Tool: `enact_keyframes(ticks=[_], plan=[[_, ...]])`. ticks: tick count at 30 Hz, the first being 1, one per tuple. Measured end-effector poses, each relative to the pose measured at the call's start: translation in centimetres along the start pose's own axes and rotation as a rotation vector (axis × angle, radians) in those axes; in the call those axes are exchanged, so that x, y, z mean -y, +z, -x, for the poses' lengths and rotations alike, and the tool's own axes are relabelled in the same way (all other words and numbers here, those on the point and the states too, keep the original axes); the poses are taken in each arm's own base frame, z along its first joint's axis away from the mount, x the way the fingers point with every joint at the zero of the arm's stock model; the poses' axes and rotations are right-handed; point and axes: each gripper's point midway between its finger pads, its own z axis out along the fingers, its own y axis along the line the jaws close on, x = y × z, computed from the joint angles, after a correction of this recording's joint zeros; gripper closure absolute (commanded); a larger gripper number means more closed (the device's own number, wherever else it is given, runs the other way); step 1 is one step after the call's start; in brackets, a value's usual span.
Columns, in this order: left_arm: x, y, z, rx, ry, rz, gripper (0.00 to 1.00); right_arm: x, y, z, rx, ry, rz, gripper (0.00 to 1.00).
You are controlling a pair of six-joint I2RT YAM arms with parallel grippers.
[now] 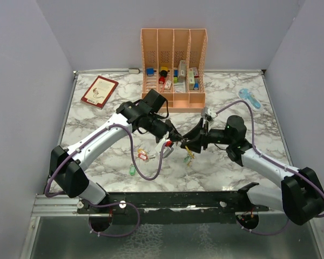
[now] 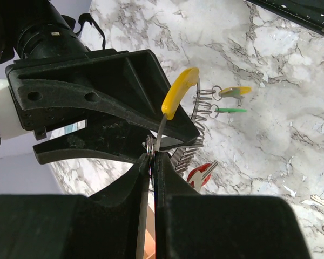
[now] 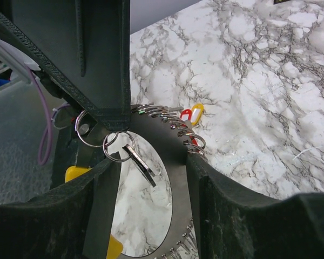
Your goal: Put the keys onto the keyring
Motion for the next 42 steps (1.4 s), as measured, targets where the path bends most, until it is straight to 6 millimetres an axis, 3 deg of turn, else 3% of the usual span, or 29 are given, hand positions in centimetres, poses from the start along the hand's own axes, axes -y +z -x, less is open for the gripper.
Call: enact_keyframes(ticks=[3, 5, 6, 11, 18, 25, 42], plan=[[0.0, 0.0, 0.0, 0.0, 0.001, 0.0, 1.0, -0.1, 0.0, 0.1, 0.006, -0.005, 0.002, 0.58], [0.0, 0.0, 0.0, 0.0, 0.001, 0.0, 1.0, -0.1, 0.1, 0.2, 0.008, -0.008, 0.005, 0.73], [0.0, 0.0, 0.0, 0.0, 0.001, 0.0, 1.0, -0.1, 0.1, 0.3, 0.01, -0.011, 0.006, 0.76], [0.0, 0.0, 0.0, 0.0, -0.001, 0.0, 1.0, 0.0, 0.2, 0.5, 0.019, -0.019, -0.002, 0.79], [-0.1, 0.0, 0.0, 0.0, 0.0, 0.002, 1.0, 0.1, 0.1, 0.8, 0.028, -0.028, -0.017, 0.93], [-0.3, 0.1, -0.4, -0.005, 0.017, 0.015, 1.0, -0.5, -0.2, 1.3, 0.032, -0.042, -0.03, 0.98], [0.1, 0.5, -1.7, -0.024, 0.028, 0.033, 1.0, -0.9, -2.0, 2.0, -0.033, -0.039, -0.148, 0.98]])
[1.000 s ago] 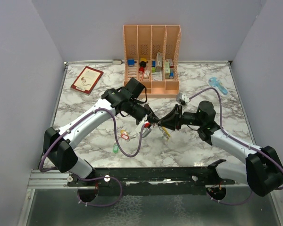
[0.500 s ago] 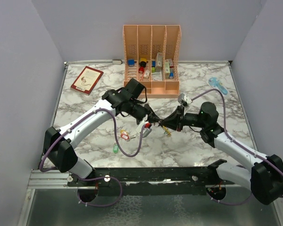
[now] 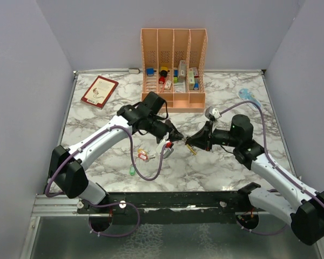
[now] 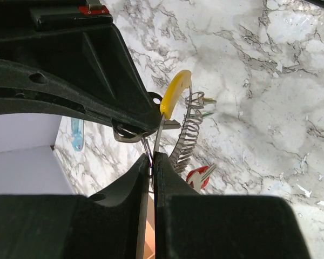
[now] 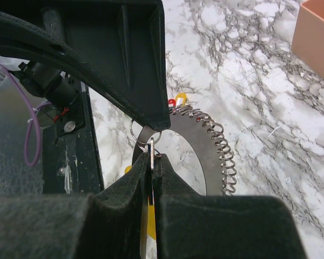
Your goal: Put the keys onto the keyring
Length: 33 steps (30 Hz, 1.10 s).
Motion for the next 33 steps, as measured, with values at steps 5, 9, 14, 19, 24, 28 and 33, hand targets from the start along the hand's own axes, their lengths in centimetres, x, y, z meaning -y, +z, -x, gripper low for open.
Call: enact_keyframes(ticks=[5, 9, 14, 19, 24, 28, 33], plan=[[0.0, 0.2, -0.2, -0.002, 0.008, 0.008, 1.0, 0.1, -0.3, -0.1, -0.041, 0.011, -0.018, 0.98], [-0.4, 0.1, -0.2, -0.005, 0.019, 0.021, 1.0, 0.0, -0.5, 0.5, -0.06, 0.012, -0.03, 0.98], [-1.2, -0.2, 0.0, -0.009, 0.048, 0.043, 1.0, 0.1, -0.8, 1.5, -0.08, -0.001, -0.053, 0.98], [-1.5, -0.3, 0.0, -0.011, 0.06, 0.052, 1.0, 0.2, -1.0, 1.9, -0.101, -0.015, -0.072, 0.98], [-1.4, -0.3, 0.0, -0.012, 0.06, 0.051, 1.0, 0.3, -0.9, 2.0, -0.128, -0.021, -0.082, 0.98], [-1.3, -0.4, -0.2, -0.021, 0.059, 0.048, 1.0, 0.4, -0.5, 1.9, -0.154, -0.028, -0.085, 0.98], [-1.2, -0.5, -0.4, -0.03, 0.056, 0.043, 1.0, 0.4, -0.1, 1.9, -0.181, -0.049, -0.09, 0.98]])
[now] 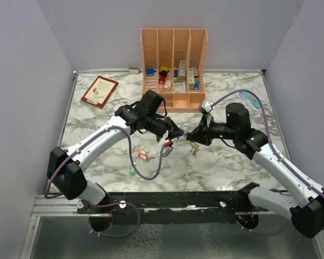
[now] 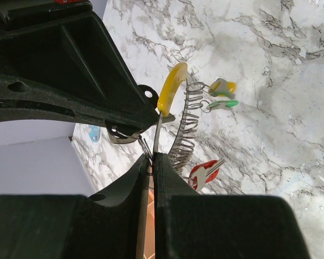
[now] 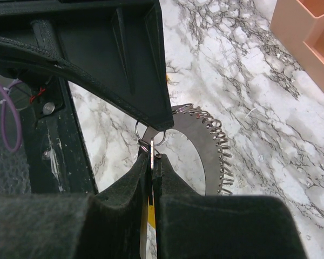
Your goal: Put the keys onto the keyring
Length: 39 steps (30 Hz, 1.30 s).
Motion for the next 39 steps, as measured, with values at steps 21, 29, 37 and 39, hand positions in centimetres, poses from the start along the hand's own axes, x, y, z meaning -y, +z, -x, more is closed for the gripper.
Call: enact_keyframes(ticks=[21, 29, 37, 39], plan=[[0.5, 0.1, 0.0, 0.002, 0.024, -0.021, 1.0, 0.6, 0.1, -0.6, -0.07, -0.086, -0.026, 0.98], [0.8, 0.2, -0.1, 0.006, 0.033, -0.034, 1.0, 0.7, 0.3, -0.5, -0.103, -0.106, -0.028, 0.98], [1.2, 0.4, -0.2, 0.006, 0.027, -0.047, 1.0, 0.6, 0.7, -1.0, -0.145, -0.121, -0.025, 0.98], [1.4, 0.4, -0.2, 0.007, 0.021, -0.053, 1.0, 0.5, 0.9, -1.1, -0.155, -0.125, -0.022, 0.98]])
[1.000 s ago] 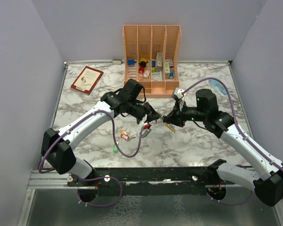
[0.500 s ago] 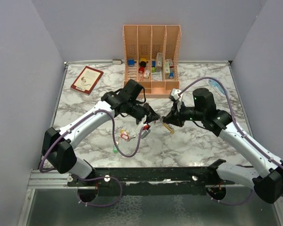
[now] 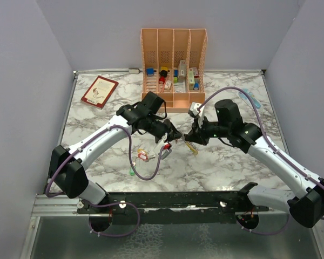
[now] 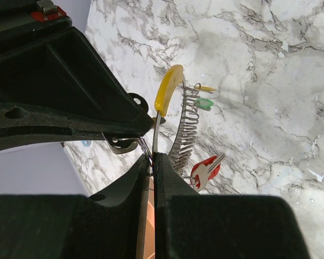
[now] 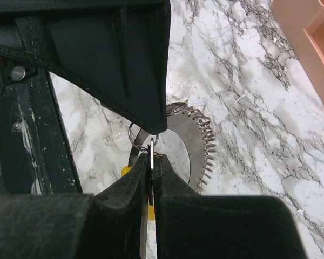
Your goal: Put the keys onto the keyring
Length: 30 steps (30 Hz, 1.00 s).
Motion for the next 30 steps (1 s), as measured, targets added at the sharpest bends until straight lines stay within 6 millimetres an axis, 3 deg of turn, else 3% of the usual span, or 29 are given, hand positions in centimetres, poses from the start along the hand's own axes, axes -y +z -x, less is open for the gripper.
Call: enact_keyframes(ticks=[30], plan=[[1.3, 0.1, 0.1, -0.013, 0.018, -0.057, 1.0, -1.0, 1.3, -0.4, -0.113, -0.06, 0.007, 0.97]])
